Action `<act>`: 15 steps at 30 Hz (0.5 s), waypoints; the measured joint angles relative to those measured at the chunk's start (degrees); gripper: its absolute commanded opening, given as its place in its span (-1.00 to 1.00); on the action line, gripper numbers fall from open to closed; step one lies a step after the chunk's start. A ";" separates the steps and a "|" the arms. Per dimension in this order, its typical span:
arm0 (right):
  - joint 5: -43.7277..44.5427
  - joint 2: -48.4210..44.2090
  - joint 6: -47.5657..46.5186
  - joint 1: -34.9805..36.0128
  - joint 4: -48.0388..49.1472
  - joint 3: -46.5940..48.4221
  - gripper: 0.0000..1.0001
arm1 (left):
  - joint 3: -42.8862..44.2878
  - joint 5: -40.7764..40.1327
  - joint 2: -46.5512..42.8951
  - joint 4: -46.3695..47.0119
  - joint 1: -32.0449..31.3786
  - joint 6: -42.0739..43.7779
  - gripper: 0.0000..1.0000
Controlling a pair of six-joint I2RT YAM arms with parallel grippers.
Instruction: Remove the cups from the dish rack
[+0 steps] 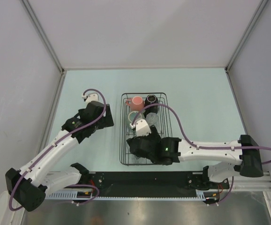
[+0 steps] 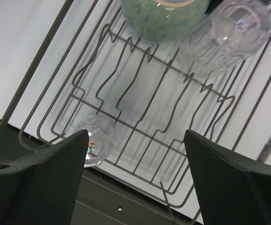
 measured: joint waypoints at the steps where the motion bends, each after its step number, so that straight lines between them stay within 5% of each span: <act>1: 0.00 0.63 0.59 0.92 -0.11 0.02 0.79 | -0.11 -0.02 0.07 0.09 0.00 0.00 1.00; 15: -1.77 3.08 5.86 3.52 3.02 -1.20 0.78 | -1.51 0.52 0.85 0.39 -0.02 0.07 1.00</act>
